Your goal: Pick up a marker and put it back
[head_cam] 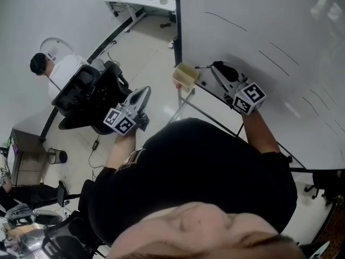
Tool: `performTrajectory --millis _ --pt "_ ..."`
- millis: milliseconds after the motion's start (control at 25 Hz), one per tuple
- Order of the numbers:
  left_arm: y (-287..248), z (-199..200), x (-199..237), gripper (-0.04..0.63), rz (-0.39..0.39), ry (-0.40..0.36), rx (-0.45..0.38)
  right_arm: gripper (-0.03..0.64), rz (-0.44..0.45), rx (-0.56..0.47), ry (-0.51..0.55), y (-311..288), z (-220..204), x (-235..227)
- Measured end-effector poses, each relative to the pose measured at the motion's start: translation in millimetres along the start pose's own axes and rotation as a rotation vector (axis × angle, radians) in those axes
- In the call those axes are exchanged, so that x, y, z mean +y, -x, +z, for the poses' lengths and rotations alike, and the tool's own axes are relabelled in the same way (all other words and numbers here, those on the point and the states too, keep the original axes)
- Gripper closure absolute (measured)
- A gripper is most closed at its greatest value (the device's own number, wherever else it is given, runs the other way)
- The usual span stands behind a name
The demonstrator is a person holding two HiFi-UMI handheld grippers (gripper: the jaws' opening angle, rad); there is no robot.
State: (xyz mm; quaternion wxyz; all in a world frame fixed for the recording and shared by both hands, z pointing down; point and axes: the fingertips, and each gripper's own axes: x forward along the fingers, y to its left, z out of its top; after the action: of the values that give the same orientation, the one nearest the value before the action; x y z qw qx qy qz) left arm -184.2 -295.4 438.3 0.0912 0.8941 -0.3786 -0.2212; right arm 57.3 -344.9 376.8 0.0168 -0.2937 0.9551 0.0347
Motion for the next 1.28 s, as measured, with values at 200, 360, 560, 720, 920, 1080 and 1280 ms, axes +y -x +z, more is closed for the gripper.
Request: performTrajectory --millis 200,360,560,720,920,1080,1280 --pt "-1.8 3.7 4.1 0.599 -0.007 0.073 -0.044 0.563 0.006 0.003 -0.002 -2.0 -0.5 0.7" --pt "-7.5 -8.9 -8.3 0.599 -0.053 0.013 0.033 0.563 0.007 0.005 -0.003 -1.4 -1.5 0.4" --pt "-12.9 -10.3 -4.8 0.598 -0.051 0.112 0.002 0.563 0.014 -0.002 -0.015 5.5 -3.1 -0.1" --pt "-11.6 -20.0 -26.1 0.598 -0.098 0.108 0.015 0.563 0.033 -0.007 -0.037 18.5 -5.2 3.0" --pt "-18.3 -42.7 -62.9 0.600 -0.134 0.149 0.033 0.563 0.081 -0.033 -0.061 39.6 -1.8 1.3" --pt "-13.1 -58.7 -78.2 0.601 -0.082 0.273 -0.026 0.563 0.145 -0.037 -0.088 61.7 -6.9 7.9" --pt "5.6 -63.6 -84.9 0.601 -0.060 0.332 -0.035 0.563 0.129 -0.055 -0.115 78.5 -1.8 18.9"
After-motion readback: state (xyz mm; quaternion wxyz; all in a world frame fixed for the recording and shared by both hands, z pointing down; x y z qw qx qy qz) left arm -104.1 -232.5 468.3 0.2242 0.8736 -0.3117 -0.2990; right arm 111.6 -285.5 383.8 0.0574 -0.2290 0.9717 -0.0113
